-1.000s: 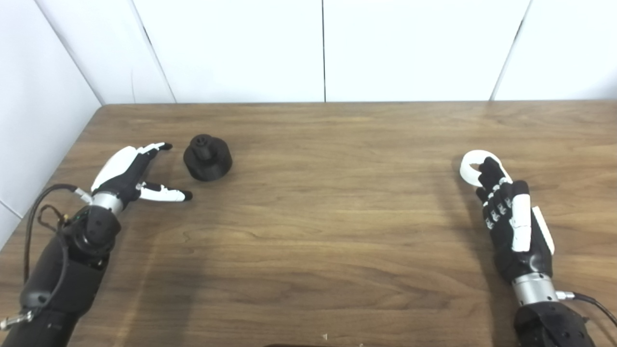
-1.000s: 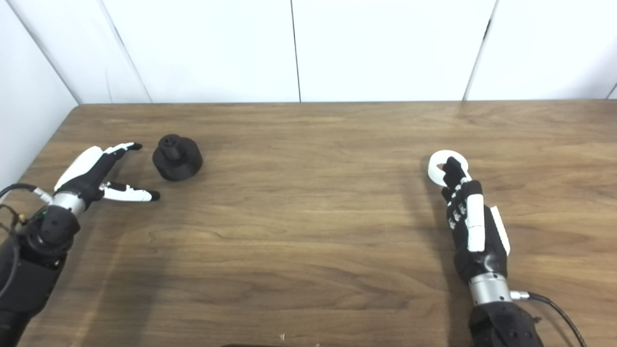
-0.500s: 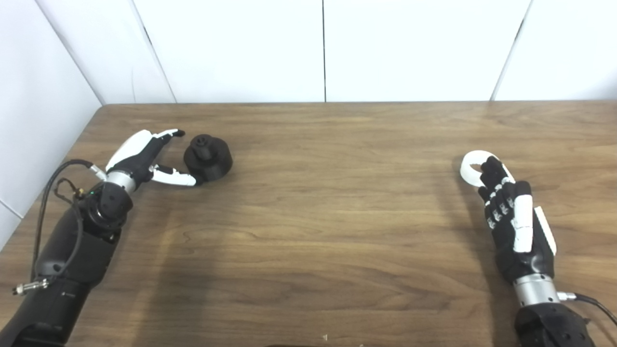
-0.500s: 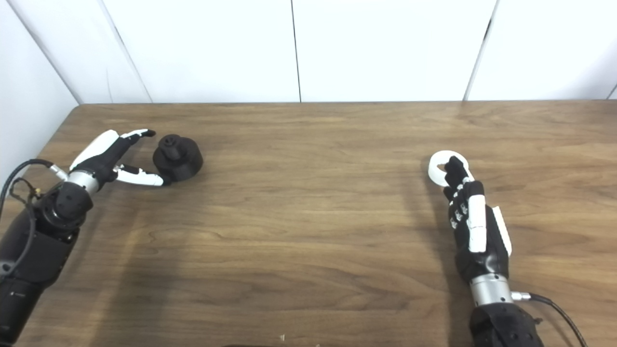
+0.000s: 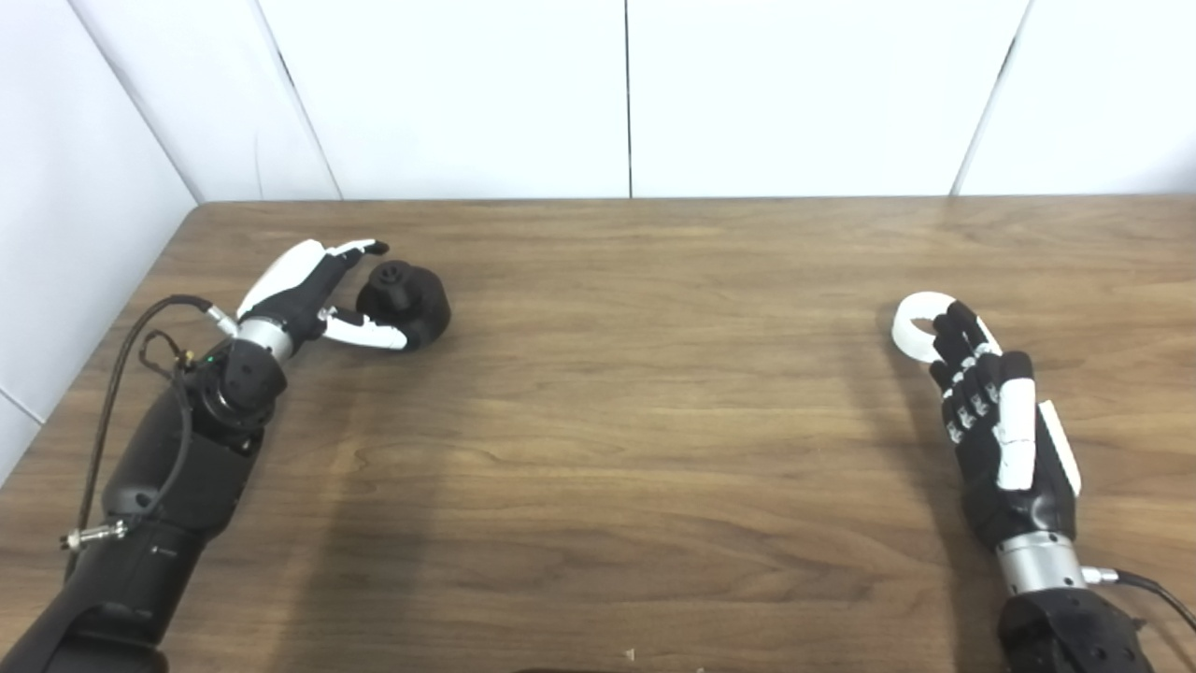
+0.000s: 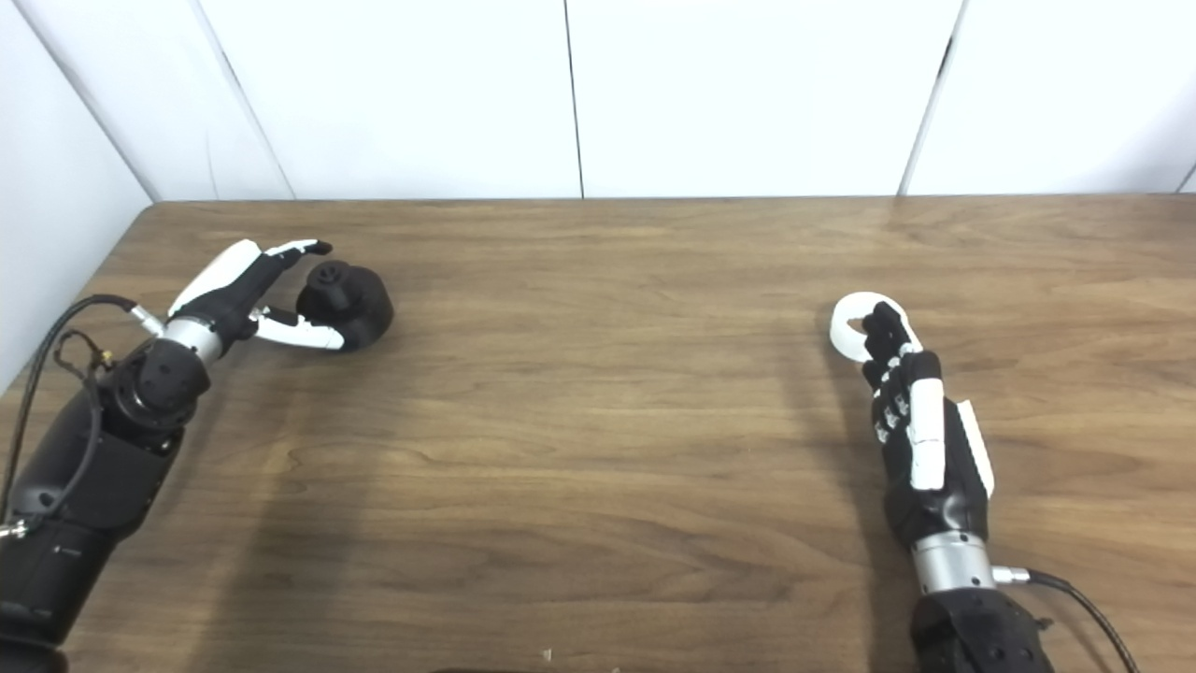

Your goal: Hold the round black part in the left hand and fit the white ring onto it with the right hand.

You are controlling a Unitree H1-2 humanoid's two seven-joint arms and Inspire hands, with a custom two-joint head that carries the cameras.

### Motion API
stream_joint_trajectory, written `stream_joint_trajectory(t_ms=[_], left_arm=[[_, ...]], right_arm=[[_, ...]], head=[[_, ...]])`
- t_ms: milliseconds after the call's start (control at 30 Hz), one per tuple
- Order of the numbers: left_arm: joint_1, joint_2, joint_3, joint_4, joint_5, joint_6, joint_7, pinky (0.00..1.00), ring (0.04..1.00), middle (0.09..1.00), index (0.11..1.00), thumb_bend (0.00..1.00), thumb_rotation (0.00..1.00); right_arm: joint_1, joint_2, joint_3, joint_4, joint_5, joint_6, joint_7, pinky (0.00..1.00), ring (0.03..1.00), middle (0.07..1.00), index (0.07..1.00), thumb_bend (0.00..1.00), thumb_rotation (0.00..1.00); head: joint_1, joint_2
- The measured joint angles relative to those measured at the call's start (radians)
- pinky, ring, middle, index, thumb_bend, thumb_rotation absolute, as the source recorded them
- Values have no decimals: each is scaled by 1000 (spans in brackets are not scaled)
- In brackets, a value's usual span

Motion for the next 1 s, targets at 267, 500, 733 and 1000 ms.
stream_joint_trajectory(t_ms=[267, 500, 733, 1000], left_arm=[[-7, -12, -4, 53, 0, -36, 9, 982, 1000, 965, 839, 933, 272], [-9, -19, -11, 56, 3, -51, 11, 990, 1000, 961, 768, 912, 260], [-11, -19, -11, 56, 6, -52, 17, 977, 1000, 953, 699, 891, 200], [-10, -22, -10, 54, 8, -57, 51, 950, 989, 917, 620, 841, 120]], right_arm=[[1, 0, 0, -2, -7, 0, -4, 1000, 977, 933, 931, 583, 1000], [2, -1, -4, -2, -2, -4, -2, 1000, 977, 935, 941, 579, 1000], [3, -2, -7, -2, -2, -8, 1, 1000, 970, 931, 938, 597, 1000], [3, -2, -8, -3, -2, -8, 3, 1000, 971, 931, 946, 577, 1000]], head=[[-3, 3], [0, 8], [3, 14], [5, 15]])
